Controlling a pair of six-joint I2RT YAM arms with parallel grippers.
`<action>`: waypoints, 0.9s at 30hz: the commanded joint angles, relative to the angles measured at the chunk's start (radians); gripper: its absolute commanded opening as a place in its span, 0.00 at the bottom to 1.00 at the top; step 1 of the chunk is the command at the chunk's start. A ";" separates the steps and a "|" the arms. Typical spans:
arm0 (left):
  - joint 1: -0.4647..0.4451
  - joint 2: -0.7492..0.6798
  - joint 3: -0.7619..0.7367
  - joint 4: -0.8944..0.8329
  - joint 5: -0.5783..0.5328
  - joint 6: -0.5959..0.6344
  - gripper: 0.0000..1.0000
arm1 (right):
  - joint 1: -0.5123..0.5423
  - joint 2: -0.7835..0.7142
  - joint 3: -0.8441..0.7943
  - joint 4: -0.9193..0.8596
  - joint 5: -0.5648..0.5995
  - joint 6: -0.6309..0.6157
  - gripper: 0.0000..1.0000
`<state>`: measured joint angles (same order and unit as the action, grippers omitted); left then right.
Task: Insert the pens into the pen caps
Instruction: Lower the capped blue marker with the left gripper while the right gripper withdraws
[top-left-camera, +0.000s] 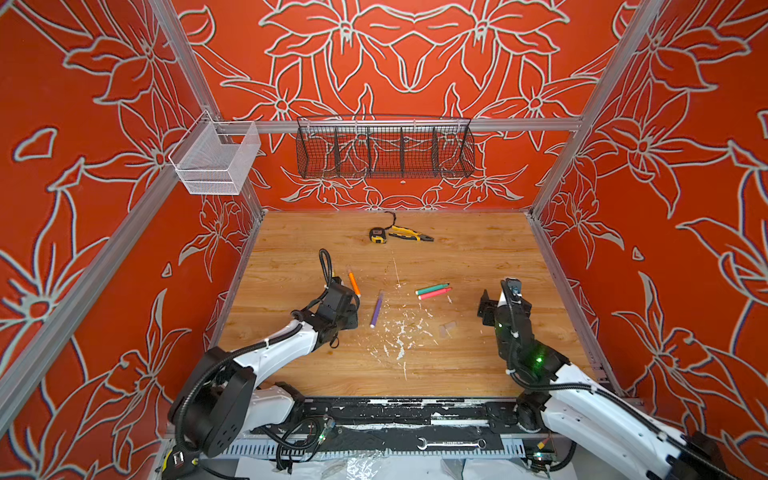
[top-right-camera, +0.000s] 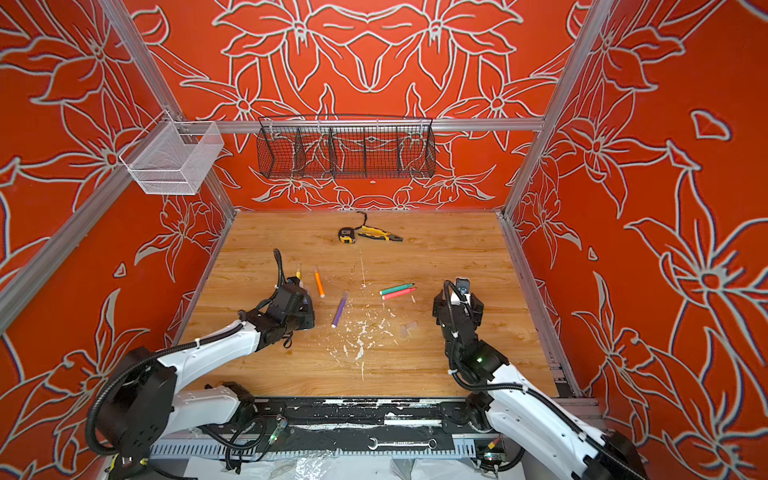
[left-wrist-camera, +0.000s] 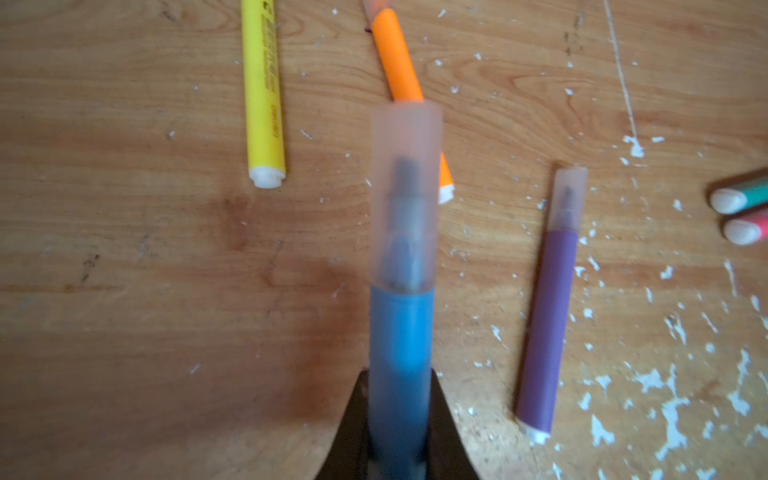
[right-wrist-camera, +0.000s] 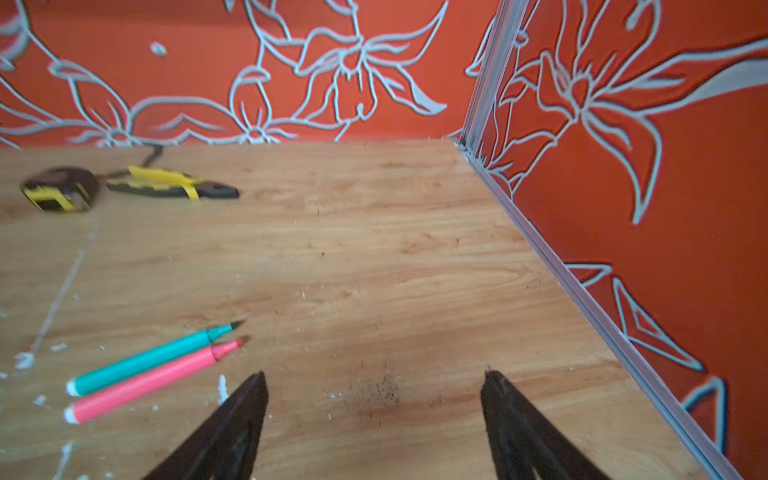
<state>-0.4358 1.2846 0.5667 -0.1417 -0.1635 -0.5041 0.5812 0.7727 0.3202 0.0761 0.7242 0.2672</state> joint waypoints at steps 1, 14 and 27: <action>0.032 0.046 0.040 0.005 0.022 -0.031 0.00 | -0.014 0.054 0.020 0.070 0.000 0.039 0.82; 0.052 0.265 0.181 -0.003 0.056 -0.009 0.03 | -0.017 0.004 -0.019 0.073 -0.097 0.035 0.79; 0.055 0.318 0.275 -0.022 0.089 0.017 0.34 | -0.017 -0.055 -0.047 0.073 -0.103 0.037 0.79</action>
<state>-0.3851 1.5990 0.8173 -0.1455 -0.0849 -0.4927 0.5701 0.7189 0.2810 0.1383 0.6239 0.2947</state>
